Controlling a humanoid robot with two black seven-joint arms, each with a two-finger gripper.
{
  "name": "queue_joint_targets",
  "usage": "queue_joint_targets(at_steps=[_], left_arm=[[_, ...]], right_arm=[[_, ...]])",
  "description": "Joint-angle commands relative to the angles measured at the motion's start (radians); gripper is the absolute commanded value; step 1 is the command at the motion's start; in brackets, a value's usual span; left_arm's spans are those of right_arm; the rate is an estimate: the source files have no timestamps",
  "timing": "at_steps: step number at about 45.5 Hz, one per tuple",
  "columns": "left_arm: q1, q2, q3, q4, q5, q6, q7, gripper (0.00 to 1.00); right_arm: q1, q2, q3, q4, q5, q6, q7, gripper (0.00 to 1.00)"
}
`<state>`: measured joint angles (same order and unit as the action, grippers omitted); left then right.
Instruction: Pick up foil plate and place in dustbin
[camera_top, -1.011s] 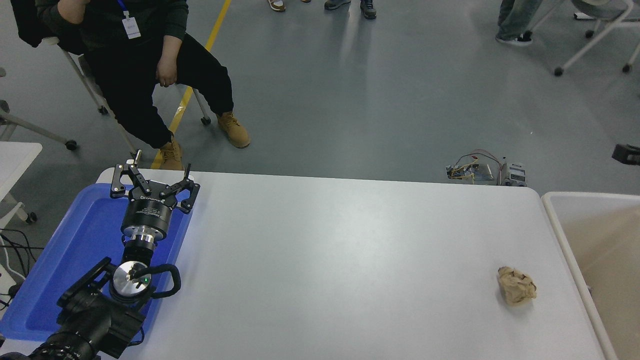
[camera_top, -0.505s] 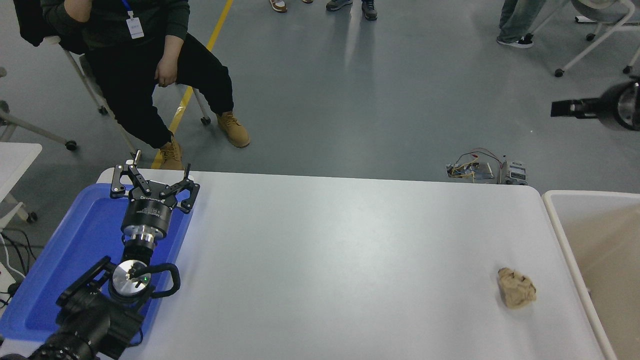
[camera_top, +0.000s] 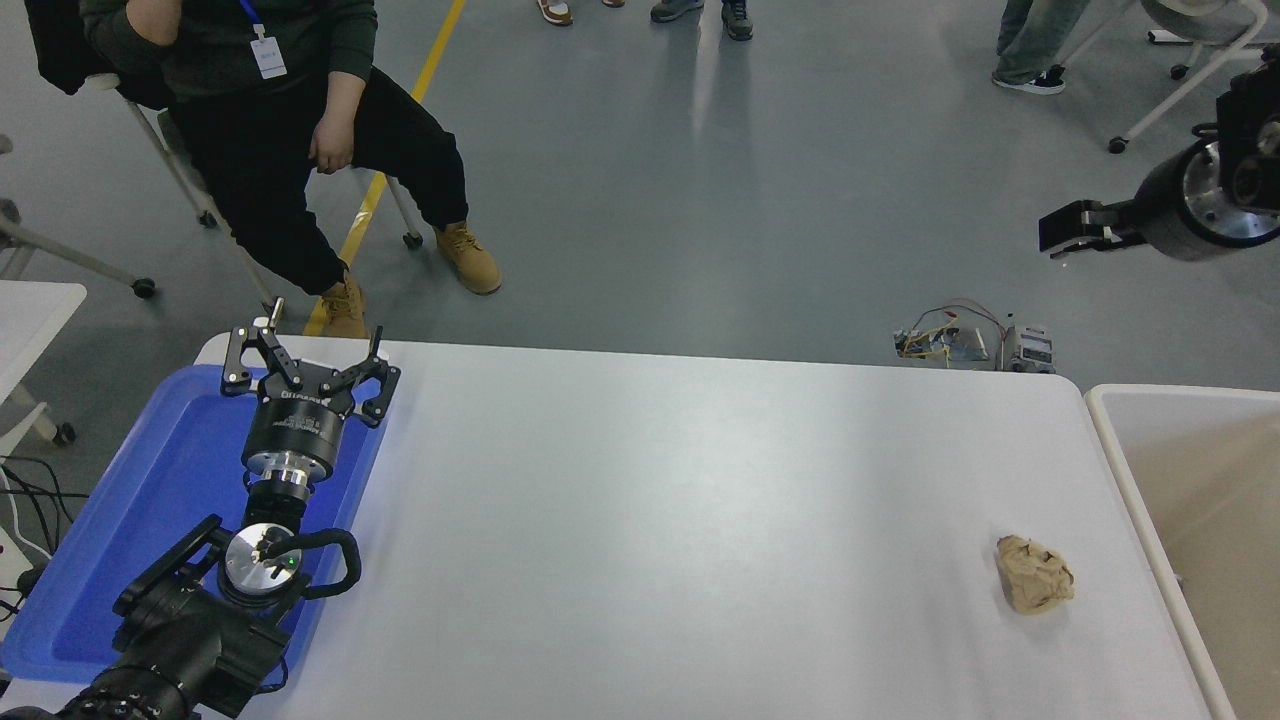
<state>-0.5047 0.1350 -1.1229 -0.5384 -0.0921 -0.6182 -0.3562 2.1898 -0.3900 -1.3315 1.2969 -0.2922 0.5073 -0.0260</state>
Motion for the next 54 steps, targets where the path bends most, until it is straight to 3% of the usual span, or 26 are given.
queue_joint_targets(at_steps=[1,16,54], left_arm=[[0.0,0.0,0.0,0.0,0.0,0.0,-0.001,1.0],[0.0,0.0,0.0,0.0,0.0,0.0,-0.001,1.0],[0.0,0.0,0.0,0.0,0.0,0.0,-0.001,1.0]], right_arm=[[0.079,0.008,-0.003,0.11,0.01,0.148,0.0,1.0],[0.1,0.008,0.02,0.245,0.093,0.201,0.0,1.0],[0.085,0.019,0.04,0.245,0.096,0.224,-0.002,1.0]])
